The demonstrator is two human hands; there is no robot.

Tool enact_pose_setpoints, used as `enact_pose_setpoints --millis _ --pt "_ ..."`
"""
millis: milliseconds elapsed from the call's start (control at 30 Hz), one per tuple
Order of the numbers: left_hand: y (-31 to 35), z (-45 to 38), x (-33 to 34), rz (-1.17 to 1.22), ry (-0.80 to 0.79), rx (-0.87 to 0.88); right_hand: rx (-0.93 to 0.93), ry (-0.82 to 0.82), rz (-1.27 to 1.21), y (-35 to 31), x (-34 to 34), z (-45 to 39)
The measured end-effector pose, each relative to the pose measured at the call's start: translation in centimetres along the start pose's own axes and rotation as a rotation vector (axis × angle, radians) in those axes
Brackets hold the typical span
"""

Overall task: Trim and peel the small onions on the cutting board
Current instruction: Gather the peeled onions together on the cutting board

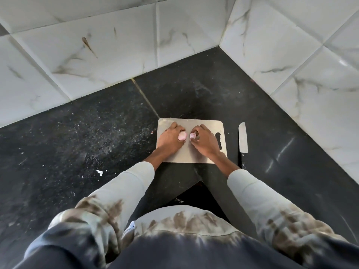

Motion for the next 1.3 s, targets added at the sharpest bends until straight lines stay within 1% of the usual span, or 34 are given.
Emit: enact_pose_setpoints --millis 167,300,400,533,633,667,700,733,800,833,867,933,1000,1033,1067,1100,1133,1167,1200,1233,1300 --pt "-0.2 -0.5 1.7 -0.025 0.013 -0.053 0.004 -0.005 -0.043 1.1 0.4 0.7" --pt "-0.6 -0.7 1.8 -0.016 0.009 -0.046 -0.01 0.01 -0.064 1.3 0.7 0.9" --pt "-1.0 -0.7 1.9 0.016 -0.001 -0.052 -0.013 0.01 -0.074 1.4 0.6 1.0" --pt "-1.3 -0.6 2.3 0.073 0.034 -0.051 -0.045 0.013 -0.054 1.6 0.3 1.2" --pt "-1.5 -0.6 2.6 0.119 0.051 -0.049 -0.012 0.03 -0.059 1.8 0.3 1.1" --pt "-1.6 -0.6 2.8 0.182 0.061 -0.073 0.022 0.039 -0.079 2.0 0.5 1.0" --pt "-1.6 -0.6 2.9 0.302 0.07 -0.132 0.072 0.052 -0.123 2.2 0.4 1.0" --pt "-1.7 -0.7 2.9 0.494 0.067 -0.242 0.142 0.065 -0.204 2.5 0.5 0.9" --pt "-1.5 -1.0 2.8 0.973 0.012 -0.498 0.303 0.066 -0.45 2.9 0.4 0.7" --pt "-1.5 -1.0 2.7 1.148 -0.029 -0.574 0.372 0.06 -0.579 3.1 0.3 0.6" --pt "-1.3 -1.0 2.4 1.239 -0.084 -0.608 0.42 0.058 -0.685 3.2 0.1 0.6" --pt "-1.2 -0.8 2.0 1.288 -0.179 -0.618 0.461 0.055 -0.839 3.6 -0.4 0.4" --pt "-1.3 -0.7 2.1 1.264 -0.187 -0.62 0.456 0.049 -0.909 3.8 -0.7 0.2" --pt "-1.5 -0.8 2.3 1.223 -0.161 -0.605 0.445 0.051 -0.902 3.8 -0.8 0.2" --pt "-1.6 -1.0 2.4 1.124 -0.117 -0.552 0.423 0.059 -0.851 3.8 -1.0 0.1" --pt "-1.6 -1.0 2.4 0.963 -0.069 -0.467 0.384 0.07 -0.763 3.8 -1.1 0.2" --pt "-1.6 -1.0 2.2 0.753 -0.016 -0.371 0.331 0.079 -0.659 3.8 -1.2 0.3" --pt "-1.5 -0.9 2.1 0.542 0.036 -0.279 0.266 0.081 -0.559 3.7 -1.2 0.5" --pt "-1.3 -0.7 2.0 0.379 0.082 -0.192 0.197 0.076 -0.478 3.7 -1.0 0.7" --pt "-1.0 -0.6 2.1 0.274 0.11 -0.118 0.137 0.067 -0.409 3.6 -0.7 0.9" --pt "-0.6 -0.4 2.3 0.177 0.12 -0.029 0.063 0.049 -0.303 3.3 0.0 1.1"
Point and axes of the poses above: each hand's wrist, its own z-axis away from the middle knuckle, its own x-axis out of the palm, y = z × x, the point moved 3 cm from there along -z, towards the middle knuckle, and after that the axes turned 1 degree about z, right-handed, at the moved point
